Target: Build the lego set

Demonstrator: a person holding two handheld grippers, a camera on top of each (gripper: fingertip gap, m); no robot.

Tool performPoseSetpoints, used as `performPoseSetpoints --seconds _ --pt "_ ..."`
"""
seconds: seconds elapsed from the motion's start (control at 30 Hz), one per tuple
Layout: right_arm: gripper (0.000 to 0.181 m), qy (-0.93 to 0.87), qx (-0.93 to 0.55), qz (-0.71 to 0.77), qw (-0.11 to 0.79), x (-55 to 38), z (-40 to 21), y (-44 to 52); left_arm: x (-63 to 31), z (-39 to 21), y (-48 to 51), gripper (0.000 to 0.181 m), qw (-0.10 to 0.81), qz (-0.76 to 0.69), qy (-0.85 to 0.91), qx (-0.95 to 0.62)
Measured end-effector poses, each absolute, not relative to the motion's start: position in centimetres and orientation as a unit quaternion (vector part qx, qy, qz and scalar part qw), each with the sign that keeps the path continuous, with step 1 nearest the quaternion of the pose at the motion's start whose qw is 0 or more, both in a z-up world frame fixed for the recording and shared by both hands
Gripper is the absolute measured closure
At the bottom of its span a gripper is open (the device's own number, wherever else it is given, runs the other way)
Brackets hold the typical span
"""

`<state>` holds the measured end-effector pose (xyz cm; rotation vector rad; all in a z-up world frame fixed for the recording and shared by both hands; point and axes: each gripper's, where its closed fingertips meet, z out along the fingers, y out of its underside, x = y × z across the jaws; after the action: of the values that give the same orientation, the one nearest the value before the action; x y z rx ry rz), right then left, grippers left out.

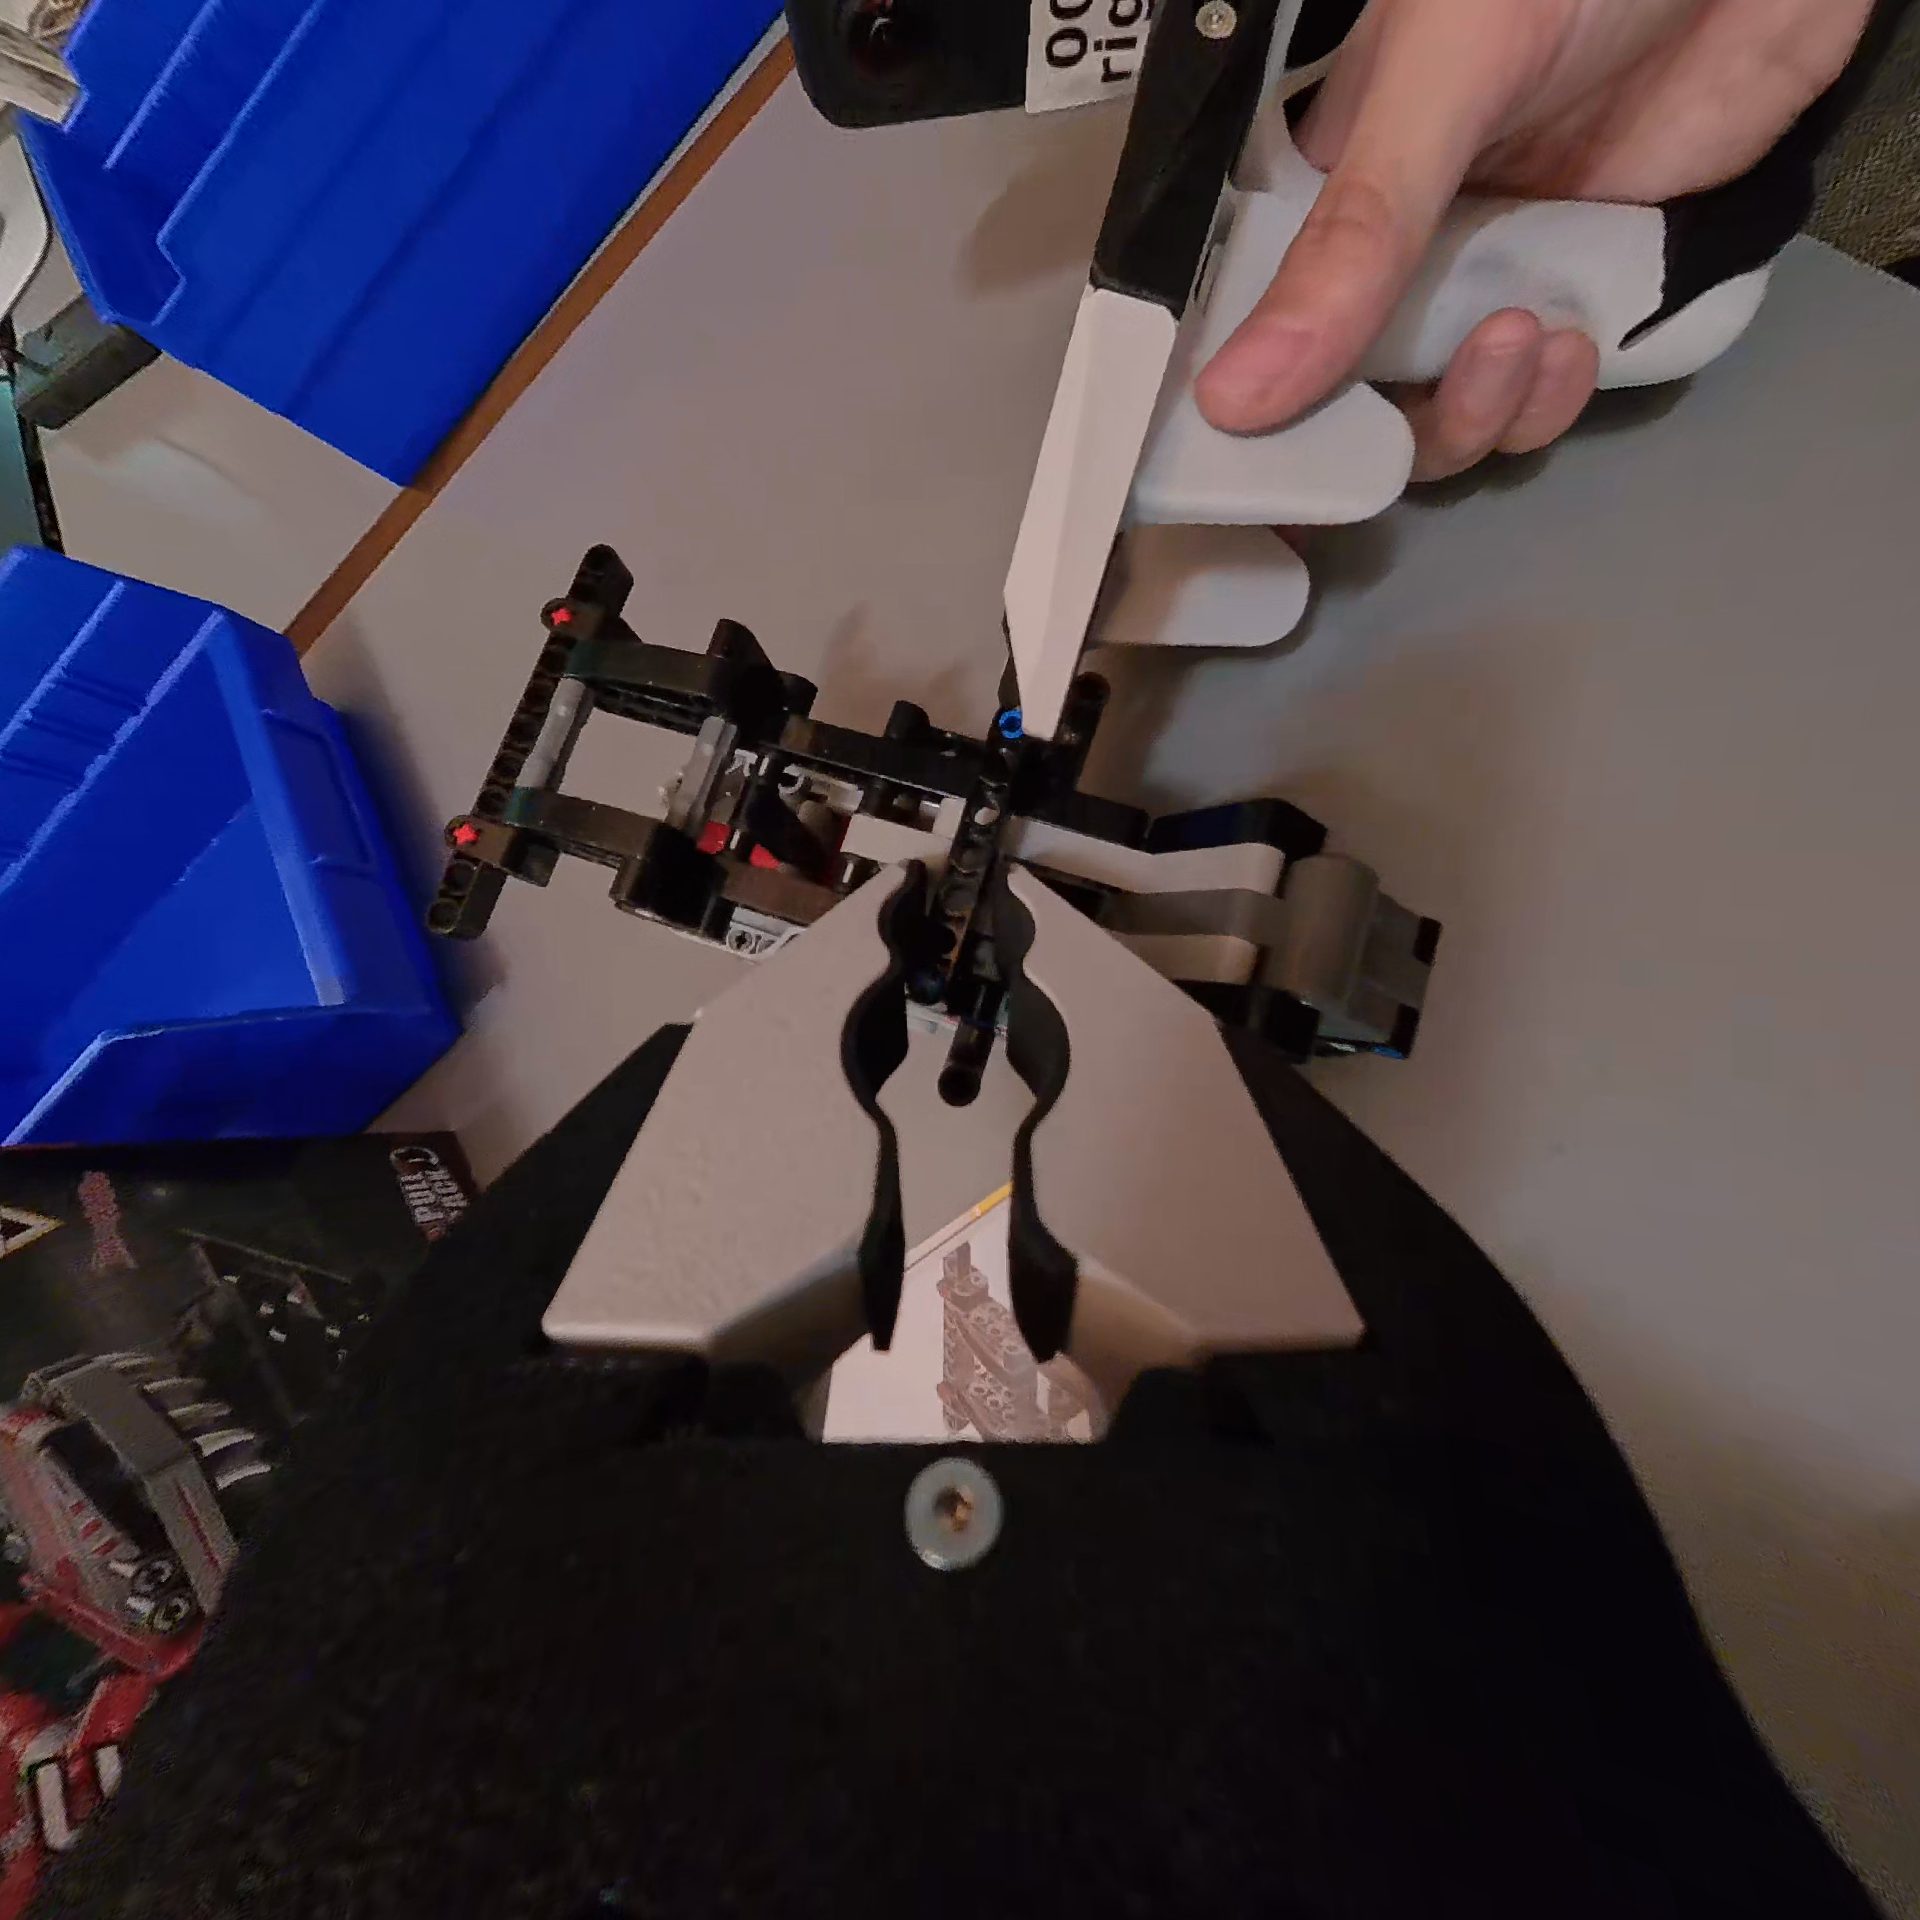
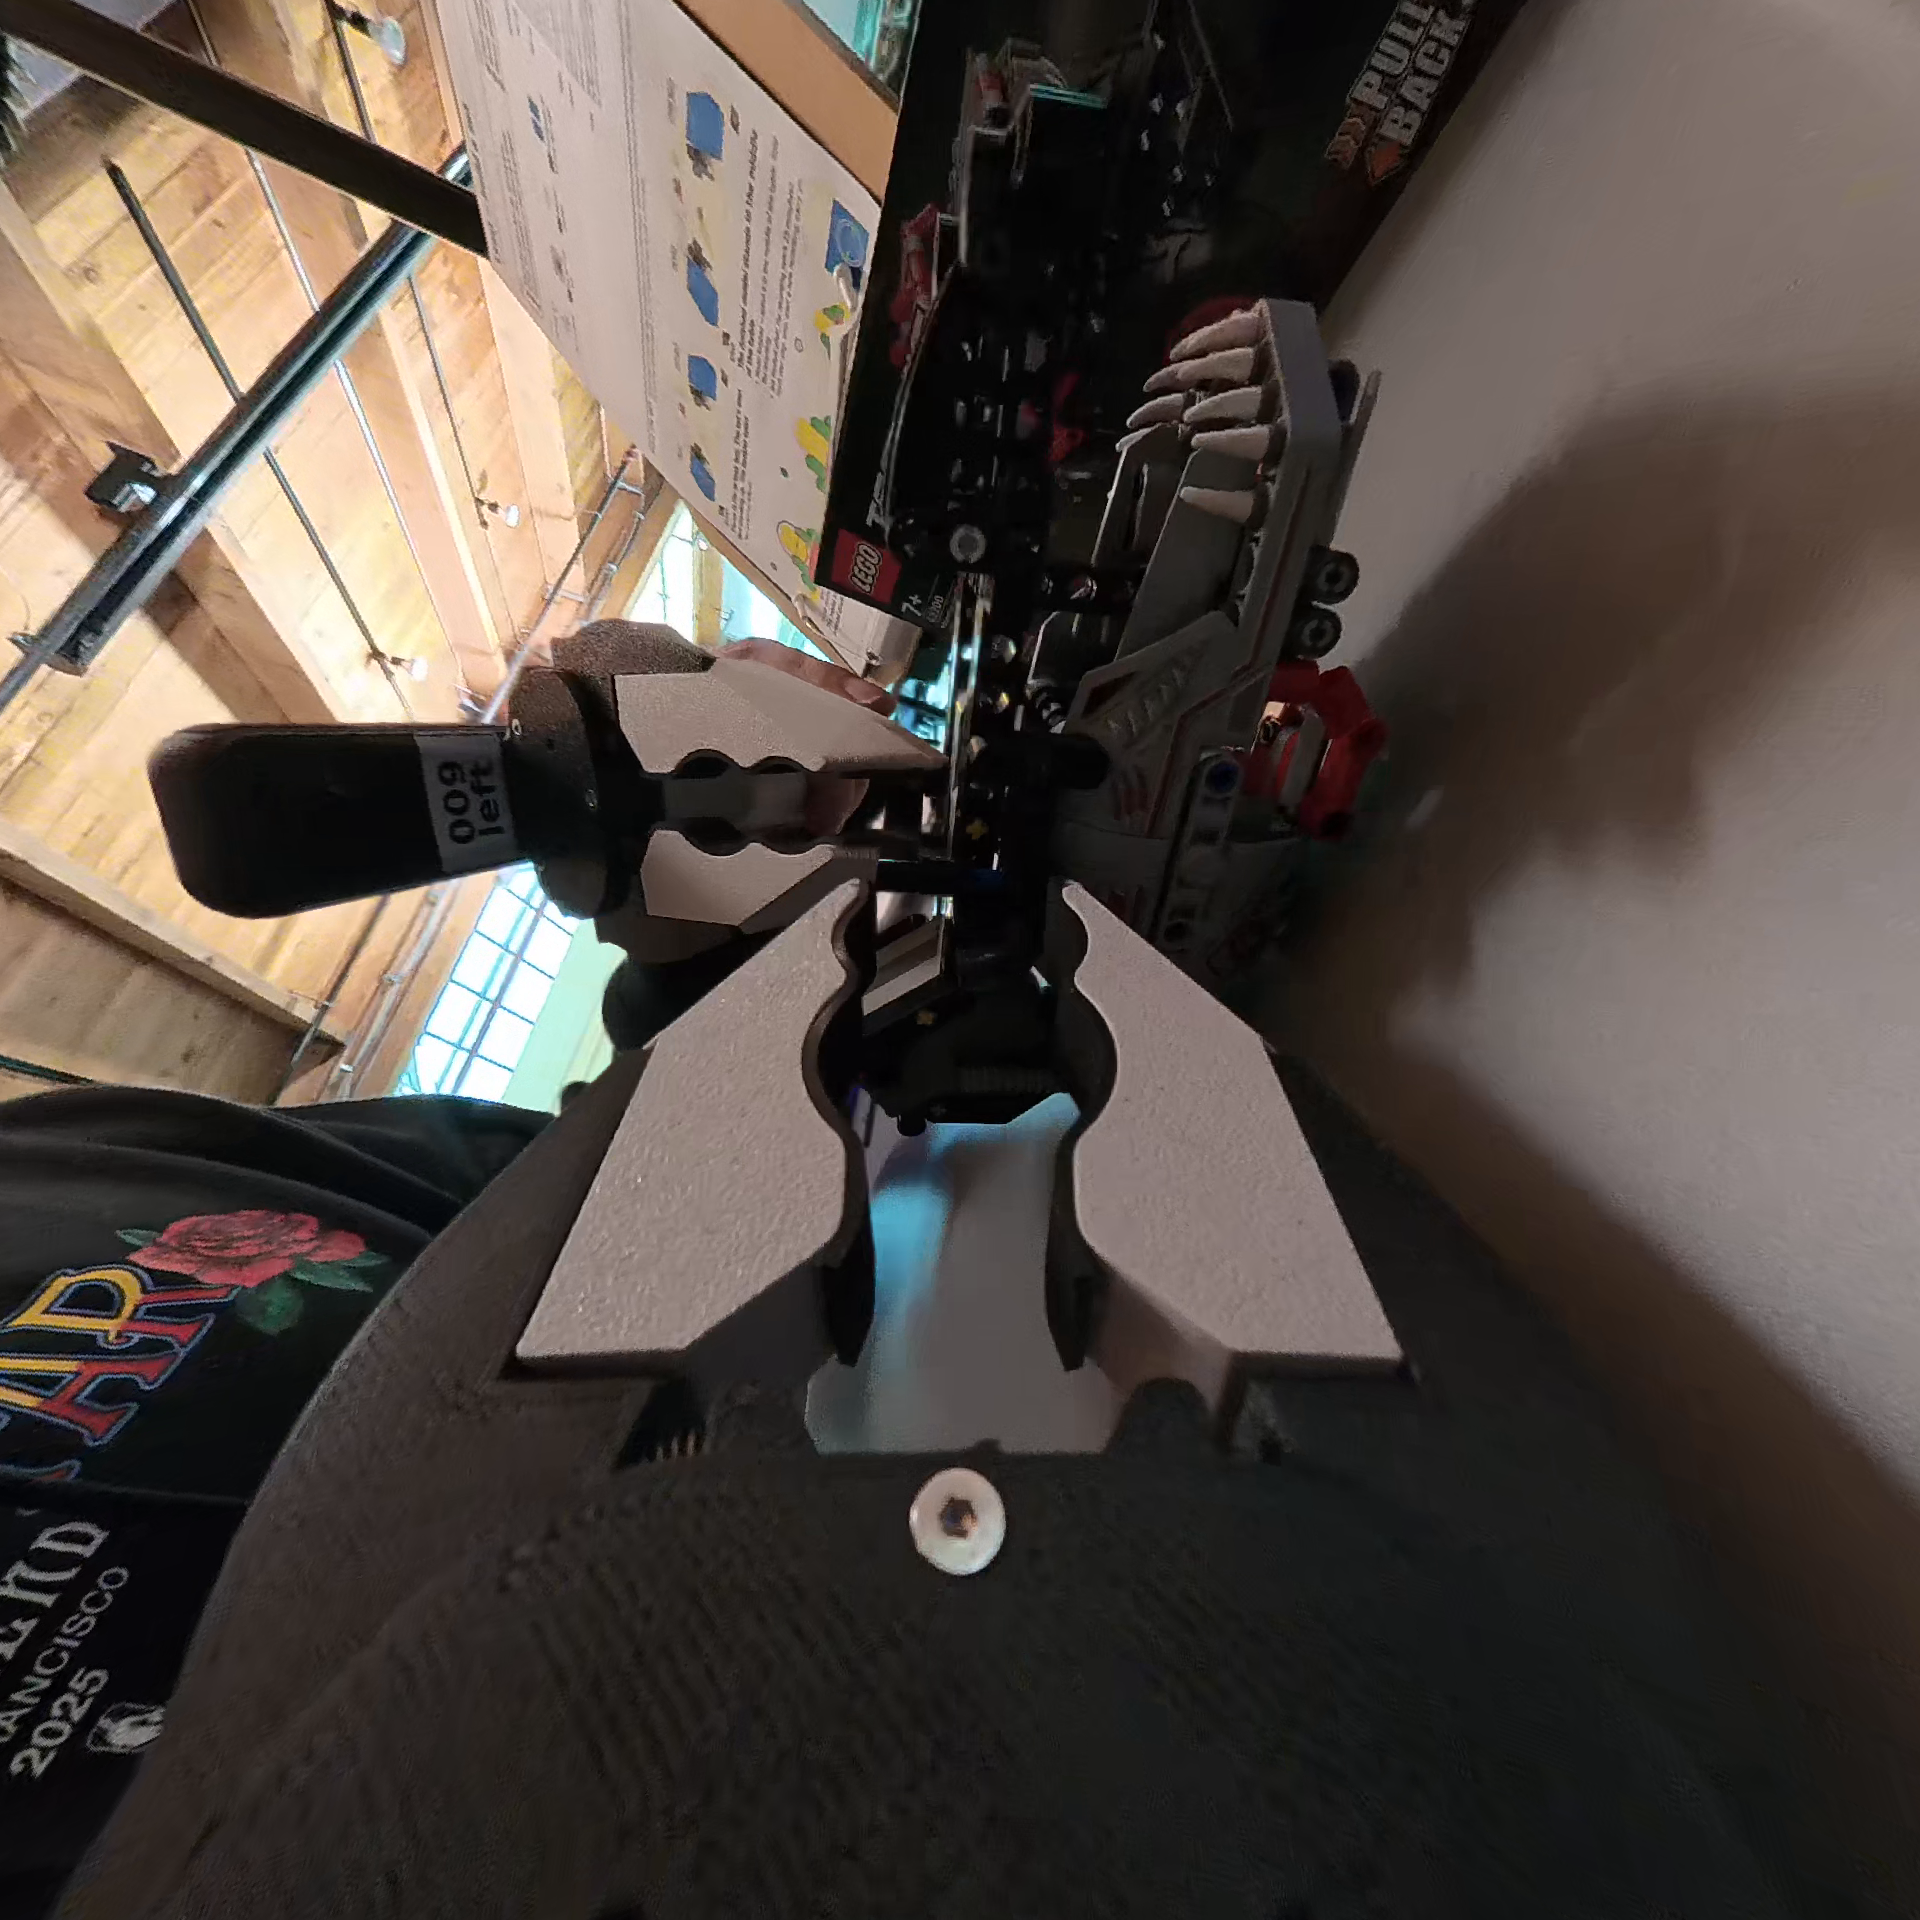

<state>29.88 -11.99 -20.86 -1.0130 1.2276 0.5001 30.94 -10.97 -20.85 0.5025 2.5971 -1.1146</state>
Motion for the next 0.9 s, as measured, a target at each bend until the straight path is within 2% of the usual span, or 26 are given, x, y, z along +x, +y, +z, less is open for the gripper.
performPoseSetpoints --seconds 0.6,0.9 --pt "0.149 0.543 -0.486 0.205 0.654 30.3 -20.7 -11.6 31.1 -20.9 -10.6 0.173 0.177 -0.385 0.889 0.175" --pt "0.151 0.529 -0.501 0.216 0.65 30.2 -20.8 -11.5 29.8 -19.7 -12.0 0.174 0.136 -0.42 0.881 0.168"
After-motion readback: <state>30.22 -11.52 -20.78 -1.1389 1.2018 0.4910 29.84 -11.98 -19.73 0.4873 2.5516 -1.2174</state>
